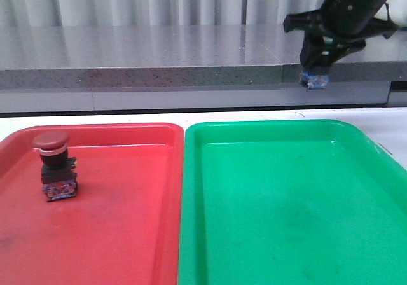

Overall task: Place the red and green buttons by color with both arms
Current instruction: 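Carry the green button with the right gripper into the green tray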

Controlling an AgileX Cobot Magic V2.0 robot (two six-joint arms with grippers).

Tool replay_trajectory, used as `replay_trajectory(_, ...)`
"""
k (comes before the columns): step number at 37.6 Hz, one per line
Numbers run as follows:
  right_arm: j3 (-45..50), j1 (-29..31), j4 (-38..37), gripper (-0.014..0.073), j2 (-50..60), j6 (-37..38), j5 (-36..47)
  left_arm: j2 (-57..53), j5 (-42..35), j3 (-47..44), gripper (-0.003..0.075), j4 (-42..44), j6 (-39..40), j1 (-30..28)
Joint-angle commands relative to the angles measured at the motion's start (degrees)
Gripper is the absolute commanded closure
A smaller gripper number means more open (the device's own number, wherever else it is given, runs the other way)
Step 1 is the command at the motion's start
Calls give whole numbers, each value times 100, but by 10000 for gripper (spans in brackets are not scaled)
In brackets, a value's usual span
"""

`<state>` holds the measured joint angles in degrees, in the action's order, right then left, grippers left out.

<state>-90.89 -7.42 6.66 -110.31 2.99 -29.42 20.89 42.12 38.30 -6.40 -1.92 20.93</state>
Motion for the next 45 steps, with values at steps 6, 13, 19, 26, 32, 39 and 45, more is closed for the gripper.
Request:
replay_trajectory(6, 778, -355, -7, 285, 1577, -584, 238, 45, -447, 140, 220, -65, -16, 45)
replay_trajectory(13, 2039, -781, -7, 285, 2522, -725, 451, 45, -447, 140, 220, -65, -16, 45)
replay_trajectory(19, 3319, -1245, -1, 285, 3180, -725, 847, 45, -447, 140, 220, -65, -16, 45)
replay_trajectory(26, 4558, -1474, -1, 285, 3269, -725, 1465, 45, -447, 140, 220, -65, -16, 45)
replay_trajectory(32, 4973, -1474, -1, 285, 2954, -725, 2283, 45, -447, 140, 220, -65, -16, 45)
replay_trajectory(39, 4987, -1474, -1, 285, 2646, -725, 2715, 45, -447, 140, 220, -65, -16, 45)
replay_trajectory(45, 4987, -1474, -1, 285, 2470, -725, 2803, 45, -447, 140, 220, -65, -16, 45)
